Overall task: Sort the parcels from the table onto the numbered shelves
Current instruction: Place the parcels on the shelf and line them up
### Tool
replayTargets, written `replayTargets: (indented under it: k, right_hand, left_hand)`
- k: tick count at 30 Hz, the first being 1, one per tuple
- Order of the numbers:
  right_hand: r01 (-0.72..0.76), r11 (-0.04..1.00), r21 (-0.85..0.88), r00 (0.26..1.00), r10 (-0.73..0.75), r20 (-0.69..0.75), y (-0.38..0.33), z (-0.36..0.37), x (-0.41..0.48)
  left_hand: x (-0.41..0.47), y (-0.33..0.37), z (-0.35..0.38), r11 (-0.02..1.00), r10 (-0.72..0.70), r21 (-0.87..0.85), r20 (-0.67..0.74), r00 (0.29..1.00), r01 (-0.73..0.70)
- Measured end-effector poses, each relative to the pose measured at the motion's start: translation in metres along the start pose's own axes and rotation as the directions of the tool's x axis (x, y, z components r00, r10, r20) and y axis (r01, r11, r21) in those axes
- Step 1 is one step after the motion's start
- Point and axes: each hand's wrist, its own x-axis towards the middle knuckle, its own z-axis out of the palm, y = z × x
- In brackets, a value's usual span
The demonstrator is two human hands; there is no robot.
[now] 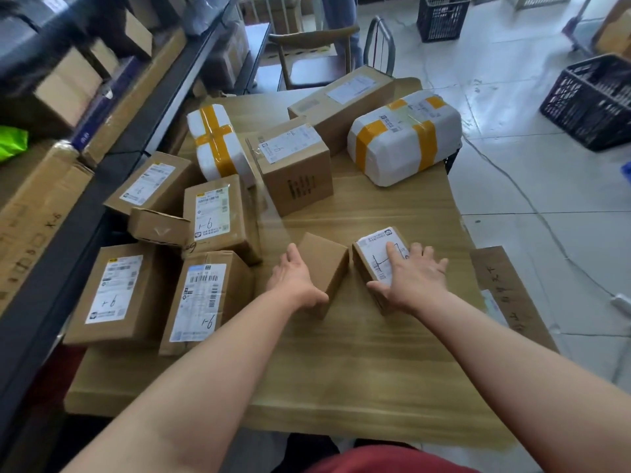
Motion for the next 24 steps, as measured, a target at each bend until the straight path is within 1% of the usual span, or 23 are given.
replayTargets:
  k: [3,5,6,8,9,10,13,16,17,19,21,22,24]
  right_hand:
    - [0.008,0.995,0.097,0.999,-0.012,0.040,-0.001,0.004,-0.002]
    - [0.014,0.993,0.117,0.998,-0.022,0.067,0.000,0.004,-0.005]
    - [0.009,0.993,0.119,0.997,-0.018,0.071,0.001,0.005,-0.007]
    - [-0.014,0.991,0.131,0.998,0.005,0.070,0.002,0.006,-0.011]
    - [-0.023,0.990,0.138,0.997,0.013,0.071,0.002,0.006,-0.012]
    - [-0.025,0.989,0.144,0.997,0.014,0.077,0.002,0.006,-0.012]
    - [-0.011,0.985,0.171,0.993,-0.008,0.114,0.003,0.003,-0.011]
    - [-0.007,0.980,0.197,0.991,-0.019,0.132,0.005,0.002,-0.011]
    - [-0.009,0.979,0.202,0.992,-0.017,0.125,0.006,0.002,-0.011]
    - [-0.017,0.977,0.213,0.994,-0.007,0.112,0.006,0.004,-0.011]
    - [-0.023,0.974,0.224,0.995,-0.001,0.104,0.006,0.005,-0.012]
    - [-0.025,0.973,0.230,0.995,0.002,0.099,0.007,0.005,-0.012]
    - [-0.032,0.966,0.255,0.997,0.011,0.082,0.007,0.007,-0.012]
  left_hand:
    - [-0.008,-0.004,0.001,0.991,0.121,0.056,-0.008,0.993,-0.121]
    - [-0.013,-0.007,0.002,0.957,0.251,0.173,-0.075,0.965,-0.235]
    - [-0.015,-0.010,0.004,0.915,0.331,0.281,-0.111,0.937,-0.290]
    - [-0.019,-0.017,0.009,0.787,0.499,0.492,-0.150,0.853,-0.374]
    - [-0.022,-0.020,0.012,0.737,0.558,0.539,-0.147,0.817,-0.407]
    - [-0.025,-0.023,0.015,0.719,0.586,0.541,-0.135,0.799,-0.436]
    - [-0.033,-0.032,0.024,0.748,0.593,0.453,-0.128,0.795,-0.485]
    - [-0.032,-0.035,0.029,0.772,0.602,0.393,-0.199,0.773,-0.500]
    - [-0.031,-0.035,0.029,0.791,0.594,0.341,-0.225,0.773,-0.508]
    - [-0.029,-0.035,0.024,0.839,0.543,0.203,-0.254,0.801,-0.504]
    - [-0.025,-0.036,0.016,0.879,0.476,0.113,-0.254,0.842,-0.463]
    - [-0.023,-0.036,0.012,0.903,0.428,0.081,-0.249,0.869,-0.422]
    - [-0.020,-0.036,0.003,0.955,0.293,0.023,-0.240,0.925,-0.296]
